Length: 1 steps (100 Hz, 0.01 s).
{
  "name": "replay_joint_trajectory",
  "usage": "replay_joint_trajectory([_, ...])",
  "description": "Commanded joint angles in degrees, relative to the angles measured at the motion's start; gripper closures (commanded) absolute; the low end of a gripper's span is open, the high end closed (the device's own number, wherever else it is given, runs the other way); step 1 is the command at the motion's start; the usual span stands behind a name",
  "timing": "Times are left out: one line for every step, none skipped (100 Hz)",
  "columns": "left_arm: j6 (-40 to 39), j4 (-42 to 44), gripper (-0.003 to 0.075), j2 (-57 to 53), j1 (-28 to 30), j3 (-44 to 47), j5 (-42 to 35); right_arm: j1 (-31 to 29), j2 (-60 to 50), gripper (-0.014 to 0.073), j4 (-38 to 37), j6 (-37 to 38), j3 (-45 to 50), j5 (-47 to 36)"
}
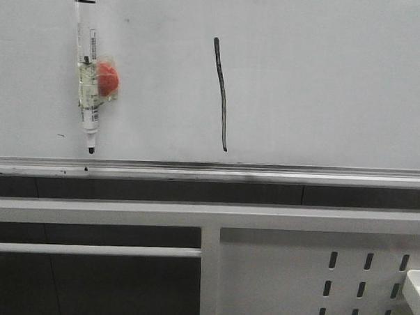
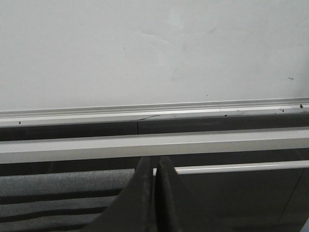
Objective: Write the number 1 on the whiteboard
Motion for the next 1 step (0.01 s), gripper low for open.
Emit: replay_joint_trajectory([0.1,-0.1,0.0740,-1.2,0.1,2.1,-3.4,0.2,-1.4,0.0663,-1.1,0.1,0.8,-1.4])
